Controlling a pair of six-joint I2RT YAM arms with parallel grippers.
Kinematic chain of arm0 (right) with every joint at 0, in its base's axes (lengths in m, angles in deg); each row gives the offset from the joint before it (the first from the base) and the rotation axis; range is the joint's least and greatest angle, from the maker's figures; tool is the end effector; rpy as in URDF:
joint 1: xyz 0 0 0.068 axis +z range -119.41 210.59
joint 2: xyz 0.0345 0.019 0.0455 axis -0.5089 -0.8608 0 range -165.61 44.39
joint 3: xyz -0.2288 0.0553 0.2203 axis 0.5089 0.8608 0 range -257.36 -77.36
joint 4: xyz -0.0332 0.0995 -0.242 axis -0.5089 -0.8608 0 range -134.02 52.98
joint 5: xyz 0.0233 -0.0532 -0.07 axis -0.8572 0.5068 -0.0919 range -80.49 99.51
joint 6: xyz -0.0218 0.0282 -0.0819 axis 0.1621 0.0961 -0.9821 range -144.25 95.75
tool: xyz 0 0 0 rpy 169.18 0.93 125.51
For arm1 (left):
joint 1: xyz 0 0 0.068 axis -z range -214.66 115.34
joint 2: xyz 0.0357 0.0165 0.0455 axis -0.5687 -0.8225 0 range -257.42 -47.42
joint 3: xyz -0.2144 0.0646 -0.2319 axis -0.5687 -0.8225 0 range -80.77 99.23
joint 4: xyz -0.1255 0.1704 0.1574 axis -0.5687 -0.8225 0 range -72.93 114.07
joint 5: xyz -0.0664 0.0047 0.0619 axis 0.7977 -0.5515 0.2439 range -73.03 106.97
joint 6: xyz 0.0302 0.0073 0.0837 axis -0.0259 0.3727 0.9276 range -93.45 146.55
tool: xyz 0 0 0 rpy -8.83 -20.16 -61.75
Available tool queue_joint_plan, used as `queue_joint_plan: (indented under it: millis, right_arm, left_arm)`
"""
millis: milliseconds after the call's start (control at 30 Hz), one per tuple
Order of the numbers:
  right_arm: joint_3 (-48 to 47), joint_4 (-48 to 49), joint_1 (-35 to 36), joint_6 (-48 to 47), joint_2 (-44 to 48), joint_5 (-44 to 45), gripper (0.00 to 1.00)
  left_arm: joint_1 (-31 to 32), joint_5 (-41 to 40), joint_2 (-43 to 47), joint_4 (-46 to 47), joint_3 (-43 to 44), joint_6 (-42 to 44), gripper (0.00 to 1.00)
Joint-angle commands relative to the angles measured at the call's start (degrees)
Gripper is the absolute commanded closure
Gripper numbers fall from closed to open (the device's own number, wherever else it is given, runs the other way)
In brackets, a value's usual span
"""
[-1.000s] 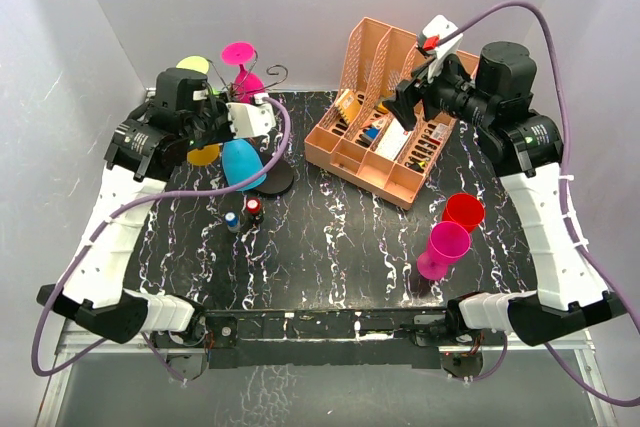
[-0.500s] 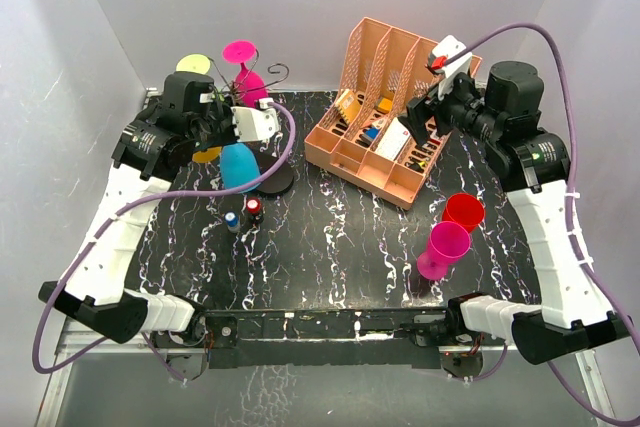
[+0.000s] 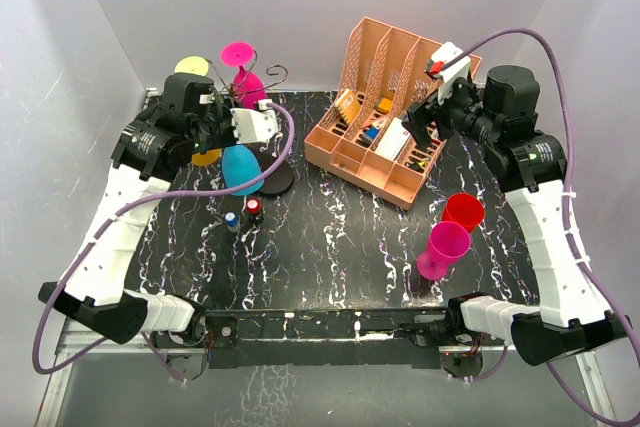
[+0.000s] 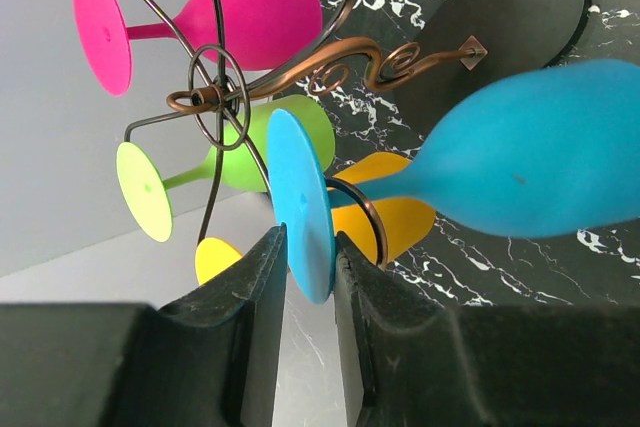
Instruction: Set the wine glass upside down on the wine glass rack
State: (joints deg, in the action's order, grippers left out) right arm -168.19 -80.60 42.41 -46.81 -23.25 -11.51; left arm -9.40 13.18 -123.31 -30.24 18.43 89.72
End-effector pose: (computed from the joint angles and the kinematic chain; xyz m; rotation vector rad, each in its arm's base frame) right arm 0.2321 0.0777 0.5057 -0.7925 1.7360 0.2264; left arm 0.2538 -0.1140 0.4929 1.4672 1.5653 0.4612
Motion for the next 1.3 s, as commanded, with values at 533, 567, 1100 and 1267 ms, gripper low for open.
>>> queue_joint_plan:
  millis: [533, 567, 1100, 1267]
  right_arm:
    - [2.5, 1.2, -1.4, -1.4, 2.0, 0.6, 0.15]
    - [2.6, 1.3, -1.5, -1.4, 2.0, 0.7, 0.15]
    - [7.8, -3.5, -7.5, -2.1, 4.2, 9.4, 0.14]
    - [12.1, -7.4, -12.4, -0.1, 5.7, 12.8, 0.14]
  left_arm:
    - [0.2, 4.9, 3.7, -3.4, 1.7, -3.1, 0.66]
    - [0.1, 5.1, 3.8, -3.6, 1.7, -3.2, 0.65]
    - [0.1, 16.7, 6.9, -9.3, 6.6, -11.1, 0.41]
    - [0.1, 18.7, 7.2, -9.3, 6.7, -14.3, 0.33]
